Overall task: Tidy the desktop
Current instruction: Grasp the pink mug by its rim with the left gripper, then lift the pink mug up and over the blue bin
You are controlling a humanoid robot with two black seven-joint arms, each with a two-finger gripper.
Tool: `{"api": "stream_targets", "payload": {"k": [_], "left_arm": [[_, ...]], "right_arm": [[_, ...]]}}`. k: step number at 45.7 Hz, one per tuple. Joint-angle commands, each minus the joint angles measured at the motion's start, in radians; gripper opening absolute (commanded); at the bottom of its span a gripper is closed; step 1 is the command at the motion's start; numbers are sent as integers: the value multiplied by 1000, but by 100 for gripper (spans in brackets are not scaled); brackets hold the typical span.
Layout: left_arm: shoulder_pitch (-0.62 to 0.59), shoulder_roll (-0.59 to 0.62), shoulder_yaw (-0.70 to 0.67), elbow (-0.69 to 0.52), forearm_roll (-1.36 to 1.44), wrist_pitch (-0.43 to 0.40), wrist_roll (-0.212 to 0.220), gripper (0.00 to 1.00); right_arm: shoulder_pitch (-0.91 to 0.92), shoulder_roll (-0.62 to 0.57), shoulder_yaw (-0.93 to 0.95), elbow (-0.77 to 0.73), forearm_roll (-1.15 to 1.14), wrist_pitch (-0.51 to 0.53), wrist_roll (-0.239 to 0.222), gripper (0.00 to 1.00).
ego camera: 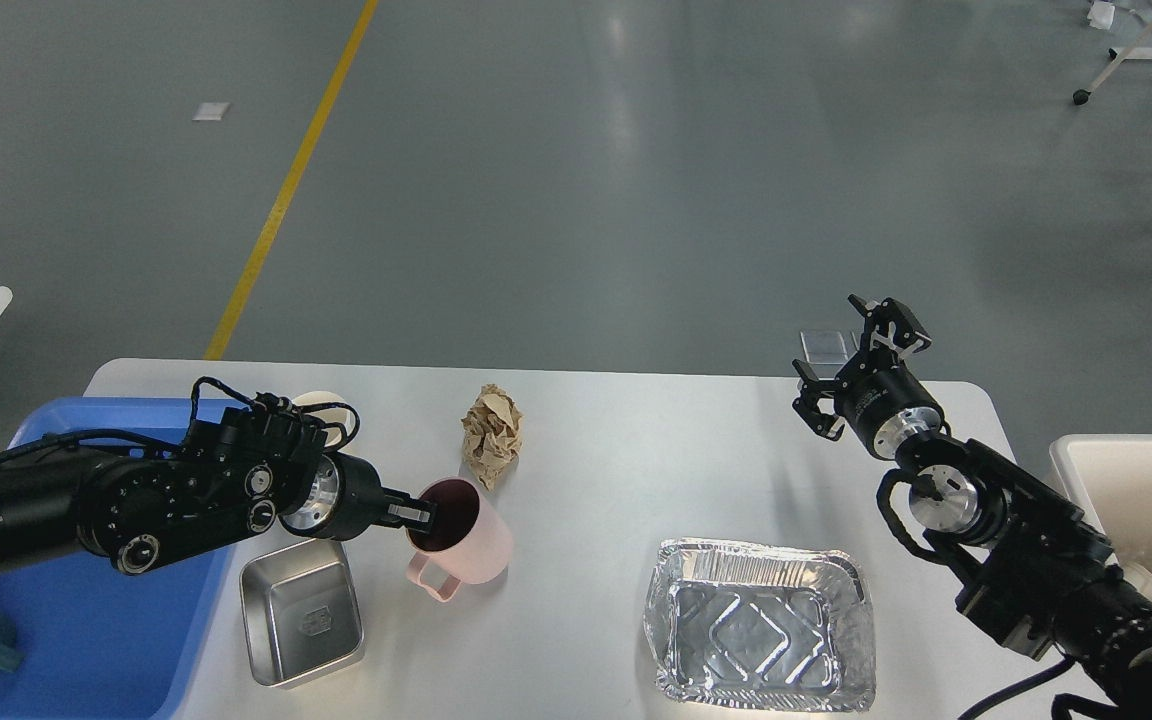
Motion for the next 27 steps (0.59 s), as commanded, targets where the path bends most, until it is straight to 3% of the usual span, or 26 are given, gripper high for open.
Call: {"api": "stream_targets", "payload": {"k": [1, 6, 16, 27], "left_arm": [[0, 2, -4, 0, -1, -7, -2, 0], [0, 6, -24, -2, -1, -34, -2, 0], [-13, 111, -144, -55, -3, -224, -15, 0], [-92, 256, -158, -130, -18, -252, -41, 0]], "right_arm": [[1, 2, 0, 0, 0, 0, 0, 100], [-1, 2, 0, 2, 0, 0, 0, 100], [2, 5, 0, 5, 0, 0, 0, 100], [2, 6, 0, 11, 0, 0, 0, 100]]}}
